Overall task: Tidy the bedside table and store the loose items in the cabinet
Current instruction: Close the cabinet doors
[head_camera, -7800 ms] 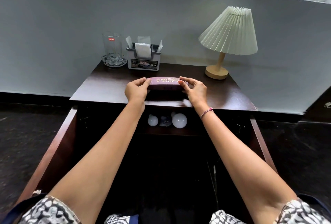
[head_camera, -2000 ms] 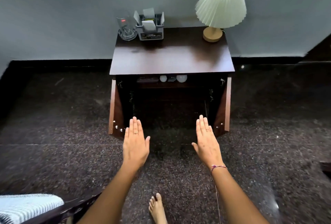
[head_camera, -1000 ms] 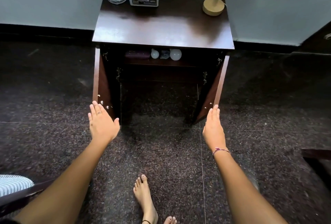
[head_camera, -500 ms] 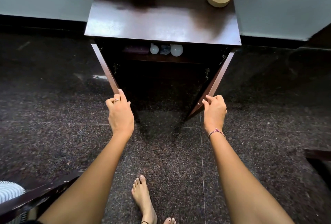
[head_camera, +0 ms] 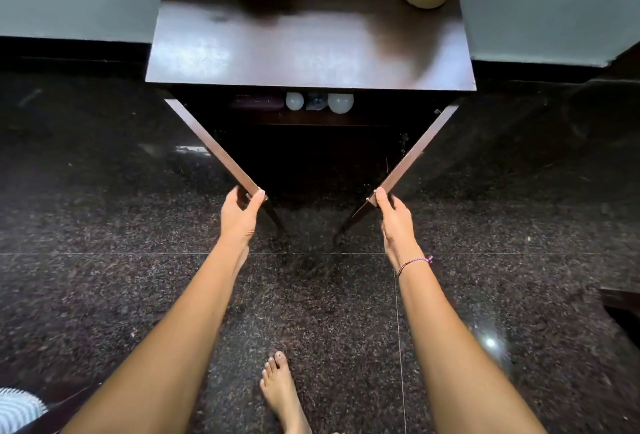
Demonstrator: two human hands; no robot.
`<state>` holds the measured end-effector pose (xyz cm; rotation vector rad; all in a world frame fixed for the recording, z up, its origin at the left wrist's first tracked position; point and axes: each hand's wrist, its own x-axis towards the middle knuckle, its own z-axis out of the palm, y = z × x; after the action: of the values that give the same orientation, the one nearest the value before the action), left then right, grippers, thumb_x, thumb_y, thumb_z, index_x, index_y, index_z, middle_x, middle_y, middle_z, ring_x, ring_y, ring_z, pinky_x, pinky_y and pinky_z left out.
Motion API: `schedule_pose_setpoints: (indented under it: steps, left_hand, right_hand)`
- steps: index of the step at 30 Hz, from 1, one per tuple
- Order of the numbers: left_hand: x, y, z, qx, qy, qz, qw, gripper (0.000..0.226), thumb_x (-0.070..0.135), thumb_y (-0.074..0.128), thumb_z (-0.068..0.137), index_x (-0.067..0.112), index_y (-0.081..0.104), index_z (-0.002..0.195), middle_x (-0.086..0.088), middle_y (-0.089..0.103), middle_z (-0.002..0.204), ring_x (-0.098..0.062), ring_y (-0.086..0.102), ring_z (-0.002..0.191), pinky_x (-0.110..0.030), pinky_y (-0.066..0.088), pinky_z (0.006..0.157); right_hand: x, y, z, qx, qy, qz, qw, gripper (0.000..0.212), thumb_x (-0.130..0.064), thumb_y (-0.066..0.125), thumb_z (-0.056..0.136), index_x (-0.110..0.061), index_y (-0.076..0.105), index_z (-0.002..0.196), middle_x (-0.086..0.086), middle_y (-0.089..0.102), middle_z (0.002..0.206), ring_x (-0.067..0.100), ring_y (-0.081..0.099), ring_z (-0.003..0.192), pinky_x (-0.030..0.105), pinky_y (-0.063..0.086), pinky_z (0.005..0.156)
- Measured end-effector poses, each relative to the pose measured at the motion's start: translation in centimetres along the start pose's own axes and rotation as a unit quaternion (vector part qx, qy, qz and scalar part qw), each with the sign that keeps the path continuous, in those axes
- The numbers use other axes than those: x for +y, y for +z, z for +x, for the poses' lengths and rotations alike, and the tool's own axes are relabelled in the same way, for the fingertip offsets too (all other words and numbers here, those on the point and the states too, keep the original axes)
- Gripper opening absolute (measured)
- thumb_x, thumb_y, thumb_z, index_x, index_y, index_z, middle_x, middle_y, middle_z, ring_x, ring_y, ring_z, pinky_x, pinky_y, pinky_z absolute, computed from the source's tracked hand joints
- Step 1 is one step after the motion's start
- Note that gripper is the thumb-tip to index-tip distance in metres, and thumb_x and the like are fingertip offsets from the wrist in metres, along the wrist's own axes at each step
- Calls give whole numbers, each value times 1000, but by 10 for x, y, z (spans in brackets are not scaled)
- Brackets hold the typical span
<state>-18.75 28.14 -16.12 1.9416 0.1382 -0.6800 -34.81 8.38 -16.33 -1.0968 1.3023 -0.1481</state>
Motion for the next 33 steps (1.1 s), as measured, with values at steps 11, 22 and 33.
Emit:
schedule_pose_setpoints:
  steps: [11, 22, 33]
  left_hand:
    - [27, 30, 35, -151, -62, 173, 971, 78, 55, 34, 94, -1, 16, 145, -18, 18, 154, -31, 20, 141, -42, 25, 111]
    - [18, 27, 51, -175, -26, 240, 955, 84, 63, 33, 89, -2, 28, 140, -20, 31, 147, -33, 37, 132, -38, 33, 101]
    - [21, 13, 67, -287, 26, 352, 891, 65, 20, 51, 95, 14, 14, 148, -14, 26, 153, -29, 34, 136, -30, 34, 101]
  right_hand:
    - [-19, 25, 14, -21, 11, 17, 1000, 62, -51, 68, 76, -8, 57, 120, 4, 62, 113, 15, 57, 97, 35, 40, 104]
    - [-30, 24, 23, -8, -88, -173, 981, 25, -42, 64, 83, -18, 56, 86, -7, 55, 80, 6, 48, 72, 19, 36, 63]
    - [-48, 15, 43, -30, -113, -326, 938, 25, -12, 66, 85, -1, 68, 107, 15, 70, 107, 25, 63, 102, 34, 48, 85]
